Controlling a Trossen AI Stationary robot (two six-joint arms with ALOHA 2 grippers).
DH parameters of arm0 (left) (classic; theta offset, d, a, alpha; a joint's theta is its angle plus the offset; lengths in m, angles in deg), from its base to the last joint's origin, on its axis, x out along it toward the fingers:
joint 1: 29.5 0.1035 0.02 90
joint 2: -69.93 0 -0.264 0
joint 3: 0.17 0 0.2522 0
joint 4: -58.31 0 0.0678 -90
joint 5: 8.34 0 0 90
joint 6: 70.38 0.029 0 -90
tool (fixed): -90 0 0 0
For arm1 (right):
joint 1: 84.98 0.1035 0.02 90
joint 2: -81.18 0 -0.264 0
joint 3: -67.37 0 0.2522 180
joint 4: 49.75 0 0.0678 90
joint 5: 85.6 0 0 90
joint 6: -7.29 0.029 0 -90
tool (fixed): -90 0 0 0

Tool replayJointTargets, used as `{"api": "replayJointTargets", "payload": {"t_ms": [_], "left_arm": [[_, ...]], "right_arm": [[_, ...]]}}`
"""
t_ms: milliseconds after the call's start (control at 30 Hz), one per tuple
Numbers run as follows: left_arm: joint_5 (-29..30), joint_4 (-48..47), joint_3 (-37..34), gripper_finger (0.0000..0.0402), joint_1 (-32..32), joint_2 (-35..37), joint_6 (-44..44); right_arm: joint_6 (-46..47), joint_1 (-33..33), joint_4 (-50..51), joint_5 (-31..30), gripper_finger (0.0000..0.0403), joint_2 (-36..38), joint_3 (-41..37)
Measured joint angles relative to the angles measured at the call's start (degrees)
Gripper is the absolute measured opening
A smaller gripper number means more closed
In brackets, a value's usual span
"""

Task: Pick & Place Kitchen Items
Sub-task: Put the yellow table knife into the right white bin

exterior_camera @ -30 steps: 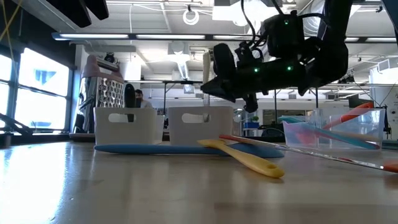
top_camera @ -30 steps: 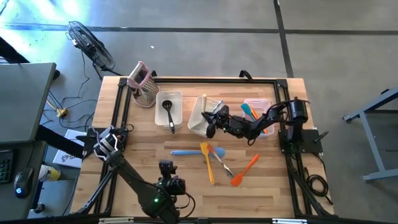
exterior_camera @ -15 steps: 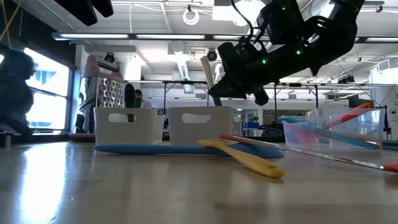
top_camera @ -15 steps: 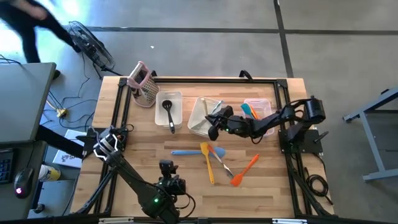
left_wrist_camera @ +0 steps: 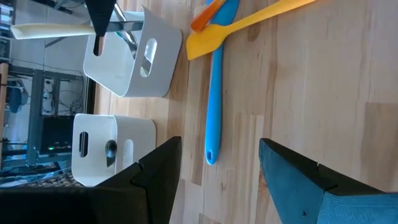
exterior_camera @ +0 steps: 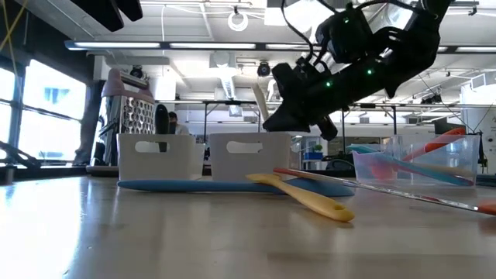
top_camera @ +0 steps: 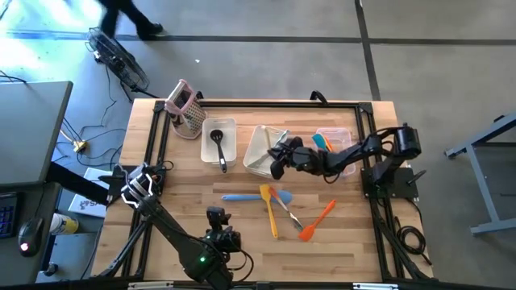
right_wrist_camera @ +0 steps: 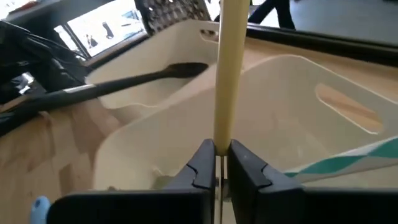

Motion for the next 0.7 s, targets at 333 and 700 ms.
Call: {"api": "replayJointTargets", "payload": {"t_ms": [333, 700], "left_arm": [[1.2, 0.0, 0.0, 0.0209, 0.0, 0.0, 0.0], [1.2, 0.0, 0.0, 0.0209, 0.0, 0.0, 0.0]], "right_arm": [[1.7, -2.0, 3.5, 4.0, 0.002, 0.0, 0.0], [-0.3, -2.0, 3.5, 4.5, 0.003, 0.0, 0.0]]}}
